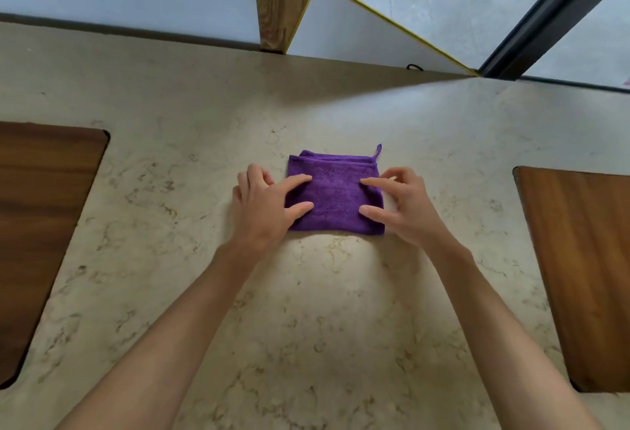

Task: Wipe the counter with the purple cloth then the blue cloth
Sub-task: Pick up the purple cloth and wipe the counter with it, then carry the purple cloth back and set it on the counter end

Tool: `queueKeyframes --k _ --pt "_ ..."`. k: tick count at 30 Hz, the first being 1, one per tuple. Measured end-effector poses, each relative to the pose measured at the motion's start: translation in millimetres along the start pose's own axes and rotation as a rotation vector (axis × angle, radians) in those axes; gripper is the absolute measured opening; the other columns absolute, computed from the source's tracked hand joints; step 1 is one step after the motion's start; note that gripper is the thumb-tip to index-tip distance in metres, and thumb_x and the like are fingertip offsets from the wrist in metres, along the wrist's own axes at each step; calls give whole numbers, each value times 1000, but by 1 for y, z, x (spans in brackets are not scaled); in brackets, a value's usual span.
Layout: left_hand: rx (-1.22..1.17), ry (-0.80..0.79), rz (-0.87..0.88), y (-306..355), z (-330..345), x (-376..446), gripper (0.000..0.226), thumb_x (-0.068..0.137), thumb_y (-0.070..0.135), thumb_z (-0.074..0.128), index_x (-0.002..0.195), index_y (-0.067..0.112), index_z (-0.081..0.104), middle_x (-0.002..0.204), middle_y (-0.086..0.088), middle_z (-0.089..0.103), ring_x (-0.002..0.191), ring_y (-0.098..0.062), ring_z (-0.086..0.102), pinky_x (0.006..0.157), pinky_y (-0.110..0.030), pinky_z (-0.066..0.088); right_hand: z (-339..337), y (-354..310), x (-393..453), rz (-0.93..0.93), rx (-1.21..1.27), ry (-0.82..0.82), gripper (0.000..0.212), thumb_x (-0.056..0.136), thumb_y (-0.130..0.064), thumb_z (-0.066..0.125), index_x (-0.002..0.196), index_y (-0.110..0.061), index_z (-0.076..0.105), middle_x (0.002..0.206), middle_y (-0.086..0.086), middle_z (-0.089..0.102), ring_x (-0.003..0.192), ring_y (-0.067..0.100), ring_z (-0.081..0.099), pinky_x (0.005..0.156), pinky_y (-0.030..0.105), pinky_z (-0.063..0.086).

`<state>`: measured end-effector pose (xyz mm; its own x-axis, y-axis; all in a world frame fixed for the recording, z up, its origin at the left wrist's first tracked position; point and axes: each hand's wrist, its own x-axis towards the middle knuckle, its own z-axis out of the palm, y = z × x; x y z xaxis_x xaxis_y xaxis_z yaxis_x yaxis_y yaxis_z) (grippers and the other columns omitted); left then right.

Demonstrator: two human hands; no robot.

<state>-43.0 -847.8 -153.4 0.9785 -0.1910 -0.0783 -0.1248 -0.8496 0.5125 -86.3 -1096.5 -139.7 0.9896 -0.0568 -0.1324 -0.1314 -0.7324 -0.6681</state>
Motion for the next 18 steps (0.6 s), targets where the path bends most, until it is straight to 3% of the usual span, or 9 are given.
queueKeyframes --k 4,8,11,15,18 --pt "-60 2 -49 -2 2 6 45 78 57 73 122 55 64 102 3 36 100 -16 32 94 -31 27 -1 2 7 1 -2 20 43 76 -24 88 117 -22 77 118 7 52 120 30 48 108 36 41" --pt "-10 -45 -31 8 -5 24 29 78 49 76 106 44 70 94 7 49 113 -24 48 88 -36 27 5 -4 14 26 -14 97 28 79 -17 85 107 -19 80 105 8 57 109 35 55 102 48 46" --pt "22 -98 -25 16 -6 33 17 84 44 72 98 39 65 98 10 52 116 -23 49 86 -36 26 14 -9 13 46 -85 158 23 90 -17 74 112 -20 77 108 8 60 111 32 50 98 46 44" --pt "108 -123 -45 22 -2 24 18 93 38 63 108 29 60 114 -3 58 118 -30 50 92 -41 34 23 -24 7 213 -203 146 22 99 -25 60 120 -23 65 121 13 54 119 35 44 101 41 35" --pt "55 -142 -40 29 -16 3 20 96 32 60 113 23 55 112 -13 49 103 -35 56 93 -47 47 7 -38 -12 348 -66 81 17 100 -28 53 116 -26 60 122 13 60 118 38 48 110 46 34"
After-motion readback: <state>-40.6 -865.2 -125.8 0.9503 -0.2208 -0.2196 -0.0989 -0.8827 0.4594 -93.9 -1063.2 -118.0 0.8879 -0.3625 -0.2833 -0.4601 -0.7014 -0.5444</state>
